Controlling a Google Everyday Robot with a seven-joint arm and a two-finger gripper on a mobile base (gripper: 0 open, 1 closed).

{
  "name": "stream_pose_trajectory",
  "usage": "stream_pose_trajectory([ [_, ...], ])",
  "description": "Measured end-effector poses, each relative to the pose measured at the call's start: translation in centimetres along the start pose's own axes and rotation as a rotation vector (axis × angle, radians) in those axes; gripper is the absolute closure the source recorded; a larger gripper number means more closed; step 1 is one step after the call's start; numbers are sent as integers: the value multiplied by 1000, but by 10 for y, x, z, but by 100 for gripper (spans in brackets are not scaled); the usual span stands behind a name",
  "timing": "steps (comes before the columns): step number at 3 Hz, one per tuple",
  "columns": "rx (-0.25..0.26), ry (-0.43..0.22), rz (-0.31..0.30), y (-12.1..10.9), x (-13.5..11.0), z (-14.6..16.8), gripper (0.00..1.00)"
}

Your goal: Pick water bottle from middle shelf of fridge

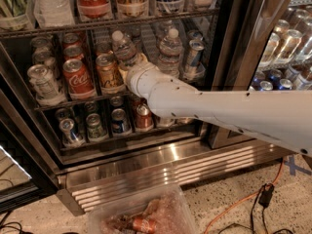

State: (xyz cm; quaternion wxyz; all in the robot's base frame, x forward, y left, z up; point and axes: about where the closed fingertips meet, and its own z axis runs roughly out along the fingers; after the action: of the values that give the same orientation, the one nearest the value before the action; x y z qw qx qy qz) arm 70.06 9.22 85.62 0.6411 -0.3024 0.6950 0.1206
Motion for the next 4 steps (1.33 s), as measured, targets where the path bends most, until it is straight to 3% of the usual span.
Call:
stream_pose_trajectory([
  [2, 3, -26, 1, -3, -13, -6, 100],
  [3, -37, -61, -47, 14, -29, -12, 100],
  [4, -37, -61, -47, 14, -29, -13, 100],
])
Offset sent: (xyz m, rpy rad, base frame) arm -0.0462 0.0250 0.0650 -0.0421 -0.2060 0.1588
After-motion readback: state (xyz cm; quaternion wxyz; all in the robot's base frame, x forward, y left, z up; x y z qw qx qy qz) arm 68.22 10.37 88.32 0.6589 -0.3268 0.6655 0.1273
